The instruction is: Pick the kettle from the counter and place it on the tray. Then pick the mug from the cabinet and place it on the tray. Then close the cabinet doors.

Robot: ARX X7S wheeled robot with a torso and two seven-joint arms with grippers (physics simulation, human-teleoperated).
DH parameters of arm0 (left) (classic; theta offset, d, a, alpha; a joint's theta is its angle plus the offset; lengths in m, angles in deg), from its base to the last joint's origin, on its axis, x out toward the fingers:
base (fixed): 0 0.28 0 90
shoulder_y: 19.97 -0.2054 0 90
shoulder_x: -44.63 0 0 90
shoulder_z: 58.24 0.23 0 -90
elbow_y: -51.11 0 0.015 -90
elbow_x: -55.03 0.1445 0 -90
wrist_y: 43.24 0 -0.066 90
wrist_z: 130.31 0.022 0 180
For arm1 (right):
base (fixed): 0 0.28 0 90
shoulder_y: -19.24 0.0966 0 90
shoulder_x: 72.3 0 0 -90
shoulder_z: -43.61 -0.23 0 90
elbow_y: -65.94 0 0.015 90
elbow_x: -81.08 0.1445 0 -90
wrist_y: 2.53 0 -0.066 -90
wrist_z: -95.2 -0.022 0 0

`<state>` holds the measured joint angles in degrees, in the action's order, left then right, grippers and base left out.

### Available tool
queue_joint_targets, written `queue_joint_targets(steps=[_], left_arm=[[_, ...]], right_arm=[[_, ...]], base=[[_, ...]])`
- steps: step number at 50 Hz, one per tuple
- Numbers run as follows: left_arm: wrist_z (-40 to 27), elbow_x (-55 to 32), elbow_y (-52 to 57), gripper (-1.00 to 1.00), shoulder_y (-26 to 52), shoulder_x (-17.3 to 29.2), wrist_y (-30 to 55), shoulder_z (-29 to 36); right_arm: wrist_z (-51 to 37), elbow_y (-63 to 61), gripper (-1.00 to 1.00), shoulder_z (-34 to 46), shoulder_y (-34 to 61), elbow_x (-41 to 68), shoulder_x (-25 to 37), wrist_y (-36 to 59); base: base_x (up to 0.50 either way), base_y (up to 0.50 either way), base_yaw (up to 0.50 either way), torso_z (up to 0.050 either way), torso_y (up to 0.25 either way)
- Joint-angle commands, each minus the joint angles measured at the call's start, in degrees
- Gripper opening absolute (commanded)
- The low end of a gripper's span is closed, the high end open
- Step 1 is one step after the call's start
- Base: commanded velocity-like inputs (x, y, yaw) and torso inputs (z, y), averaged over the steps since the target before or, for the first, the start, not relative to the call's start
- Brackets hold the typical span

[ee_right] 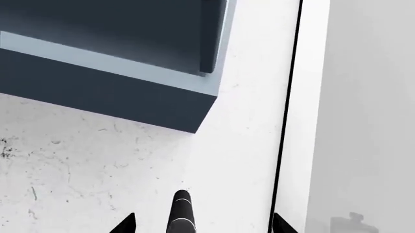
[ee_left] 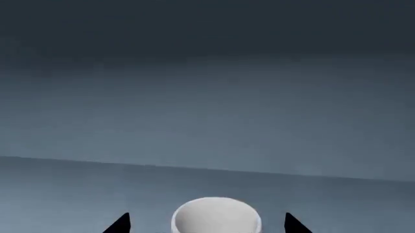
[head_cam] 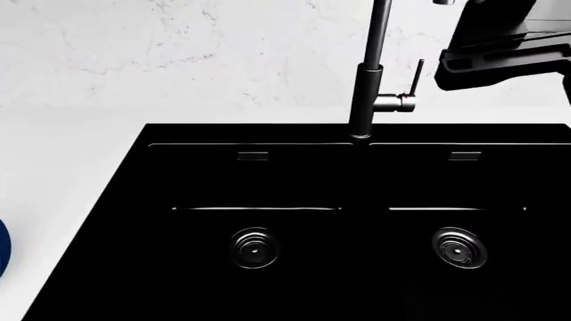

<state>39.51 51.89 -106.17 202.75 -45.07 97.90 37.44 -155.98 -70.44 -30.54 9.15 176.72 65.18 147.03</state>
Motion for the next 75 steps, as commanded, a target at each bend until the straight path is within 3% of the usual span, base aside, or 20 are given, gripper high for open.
queue_joint_targets(steps=[1,5,6,22,30,50,59,68,75], left_arm=[[-2.6,-2.1,-7.6,1.0,-8.0,0.6,-4.8,0.2],[-3.4,-2.4,-7.6,1.0,-11.3,1.0,-5.0,-0.5],[-3.6,-2.3,-7.6,-1.0,-11.8,1.0,-5.1,-0.6],[-4.0,-2.3,-7.5,-1.0,-13.0,1.4,-5.3,-2.1],[-3.1,-2.5,-2.0,-1.0,-11.2,1.4,-13.7,-2.0],[-2.1,-8.4,29.7,-1.0,-3.6,2.1,10.2,-2.0],[-2.0,-12.8,45.7,-1.0,-8.5,3.6,20.3,-4.7],[-2.0,-21.2,72.9,-1.0,-22.9,3.8,38.0,-9.5],[-22.8,-52.4,80.6,-1.0,-36.1,8.2,38.7,-10.0]], right_arm=[[3.4,-0.1,1.0,0.2,-4.3,-5.5,-0.8,-0.6],[4.5,0.0,1.0,0.5,-5.5,-7.4,-1.2,-0.9],[4.8,0.1,1.0,0.6,-5.8,-7.9,-1.4,-1.0],[6.0,-0.3,1.0,0.8,-7.7,-9.7,-1.5,-1.9],[6.5,-0.3,1.0,0.8,-8.7,-10.6,-1.5,-2.4],[0.9,-3.1,1.0,0.8,-6.5,-2.7,0.1,-2.6],[1.7,-3.0,1.0,1.2,-7.8,-4.8,-0.7,-2.9],[3.3,-3.3,1.0,1.3,-10.5,-7.8,-1.6,-3.8],[3.8,-3.1,1.0,1.7,-11.3,-8.9,-2.1,-4.0]], base=[[0.0,0.0,0.0,0.0,0.0],[0.0,0.0,0.0,0.0,0.0],[0.0,0.0,0.0,0.0,0.0],[0.0,0.0,0.0,0.0,0.0],[0.01,0.0,0.0,0.0,0.0],[-0.25,0.0,0.0,0.0,0.0],[-0.35,0.0,0.0,0.0,0.0],[0.0,0.0,0.0,0.0,0.0],[0.0,0.0,0.0,0.0,0.0]])
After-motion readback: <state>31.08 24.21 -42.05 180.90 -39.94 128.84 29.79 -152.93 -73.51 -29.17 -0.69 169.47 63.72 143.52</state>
